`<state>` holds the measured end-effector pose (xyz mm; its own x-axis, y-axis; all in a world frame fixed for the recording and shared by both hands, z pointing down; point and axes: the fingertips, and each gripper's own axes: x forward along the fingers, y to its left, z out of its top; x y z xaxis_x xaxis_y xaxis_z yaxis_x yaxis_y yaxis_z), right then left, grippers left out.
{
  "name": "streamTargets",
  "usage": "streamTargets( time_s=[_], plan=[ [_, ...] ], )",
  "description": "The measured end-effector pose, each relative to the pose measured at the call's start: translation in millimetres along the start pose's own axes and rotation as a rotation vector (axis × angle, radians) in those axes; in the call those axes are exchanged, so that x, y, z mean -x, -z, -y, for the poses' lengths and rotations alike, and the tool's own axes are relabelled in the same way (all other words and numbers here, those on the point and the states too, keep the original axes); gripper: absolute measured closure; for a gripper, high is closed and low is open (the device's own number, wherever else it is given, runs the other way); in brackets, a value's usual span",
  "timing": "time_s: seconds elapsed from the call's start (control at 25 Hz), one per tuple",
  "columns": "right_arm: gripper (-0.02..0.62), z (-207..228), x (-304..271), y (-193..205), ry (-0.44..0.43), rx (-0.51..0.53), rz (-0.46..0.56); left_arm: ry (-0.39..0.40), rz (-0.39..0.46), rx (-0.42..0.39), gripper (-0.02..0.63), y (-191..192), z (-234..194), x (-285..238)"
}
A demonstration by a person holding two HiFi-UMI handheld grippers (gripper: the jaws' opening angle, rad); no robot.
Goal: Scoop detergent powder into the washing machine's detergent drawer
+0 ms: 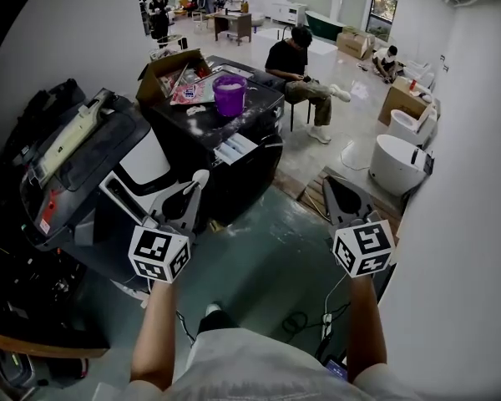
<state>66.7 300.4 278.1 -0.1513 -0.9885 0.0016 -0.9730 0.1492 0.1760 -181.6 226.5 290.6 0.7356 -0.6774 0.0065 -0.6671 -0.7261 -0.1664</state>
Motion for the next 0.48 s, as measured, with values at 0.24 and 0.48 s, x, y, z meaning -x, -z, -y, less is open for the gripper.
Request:
streamTargets(
  time_s=[0.24, 0.48],
  plan=[
    [0.591, 25, -20, 15, 0.001, -0.009, -0.015, -0.008, -0.009, -0.012, 0.592, 3, -6, -31],
    [0.591, 47, -74, 25, 0.011, 0.012, -0.023, -0.005, 0.012, -0.016, 0.592, 8, -47, -85]
  ],
)
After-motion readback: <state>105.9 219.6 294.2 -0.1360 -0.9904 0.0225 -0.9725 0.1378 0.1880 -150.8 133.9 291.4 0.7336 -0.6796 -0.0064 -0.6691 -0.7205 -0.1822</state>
